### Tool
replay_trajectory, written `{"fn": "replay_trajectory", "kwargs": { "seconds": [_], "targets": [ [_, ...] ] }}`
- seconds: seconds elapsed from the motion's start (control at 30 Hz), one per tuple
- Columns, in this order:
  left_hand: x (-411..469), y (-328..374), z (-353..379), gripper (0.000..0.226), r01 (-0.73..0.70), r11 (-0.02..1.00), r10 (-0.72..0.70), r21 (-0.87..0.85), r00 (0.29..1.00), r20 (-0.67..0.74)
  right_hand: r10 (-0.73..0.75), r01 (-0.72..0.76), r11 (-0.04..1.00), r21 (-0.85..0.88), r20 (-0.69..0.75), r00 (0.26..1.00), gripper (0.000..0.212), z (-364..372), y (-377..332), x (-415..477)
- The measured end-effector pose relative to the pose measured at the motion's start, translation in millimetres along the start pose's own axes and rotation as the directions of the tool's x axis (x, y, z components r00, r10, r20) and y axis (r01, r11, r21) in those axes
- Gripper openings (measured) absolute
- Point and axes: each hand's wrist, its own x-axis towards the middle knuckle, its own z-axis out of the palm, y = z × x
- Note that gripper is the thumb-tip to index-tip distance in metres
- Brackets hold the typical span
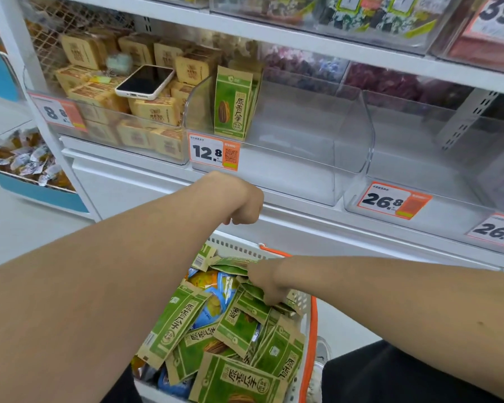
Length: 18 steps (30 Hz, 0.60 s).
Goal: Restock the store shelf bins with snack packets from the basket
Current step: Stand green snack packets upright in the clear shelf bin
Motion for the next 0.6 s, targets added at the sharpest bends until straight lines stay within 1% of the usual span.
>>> {"fn": "replay_trajectory", "kwargs": {
  "seconds": [0.07, 0.1, 0.17, 0.2, 0.23, 0.3, 0.33, 0.4, 0.47, 0.57, 0.6],
  "targets": [
    [0, 1, 0, 0.044, -0.005, 1.000, 0.005, -0.006, 1.000, -0.002, 0.035, -0.035, 0.999, 0.001, -0.064, 0.997, 0.012, -10, 5, -5],
    [-1, 2, 0, 0.043, -0.010, 1.000, 0.010, -0.012, 1.000, -0.003, 0.051, -0.049, 0.999, 0.021, -0.086, 0.995, 0.013, -16, 8, -7],
    [-2, 1, 0, 0.040, -0.019, 1.000, 0.019, -0.004, 1.000, 0.012, 0.071, -0.065, 0.995, 0.073, -0.090, 0.993, 0.022, -30, 14, -12],
    [-4, -1, -1, 0.040, -0.020, 1.000, 0.019, 0.019, 1.000, 0.022, 0.079, -0.069, 0.991, 0.113, -0.092, 0.993, 0.019, -38, 15, -16],
    [-5, -3, -2, 0.043, -0.016, 0.999, 0.014, 0.052, 0.999, 0.032, 0.072, -0.056, 0.986, 0.157, -0.101, 0.992, 0.014, -44, 17, -19],
    [-9, -9, -3, 0.059, 0.010, 0.991, -0.019, 0.130, 0.997, 0.069, 0.057, -0.026, 0.966, 0.256, -0.114, 0.992, 0.036, -57, 20, -26],
    [-12, -12, -3, 0.068, 0.032, 0.989, -0.046, 0.147, 0.994, 0.095, 0.056, -0.011, 0.941, 0.338, -0.123, 0.991, 0.039, -64, 21, -31],
    [-18, -18, -3, 0.080, 0.079, 0.988, -0.099, 0.135, 0.984, 0.150, 0.080, 0.017, 0.850, 0.527, -0.161, 0.984, 0.032, -75, 24, -39],
    [-24, -23, -4, 0.082, 0.111, 0.990, -0.125, 0.085, 0.976, 0.181, 0.091, 0.089, 0.733, 0.675, -0.227, 0.970, 0.029, -86, 26, -49],
    [-32, -35, -9, 0.066, 0.137, 0.988, -0.124, -0.068, 0.979, 0.163, 0.126, 0.171, 0.565, 0.807, -0.290, 0.949, 0.026, -95, 32, -58],
    [-35, -40, -11, 0.059, 0.143, 0.980, -0.120, -0.139, 0.980, 0.159, 0.147, 0.182, 0.539, 0.823, -0.304, 0.941, 0.026, -97, 34, -60]
  ]
}}
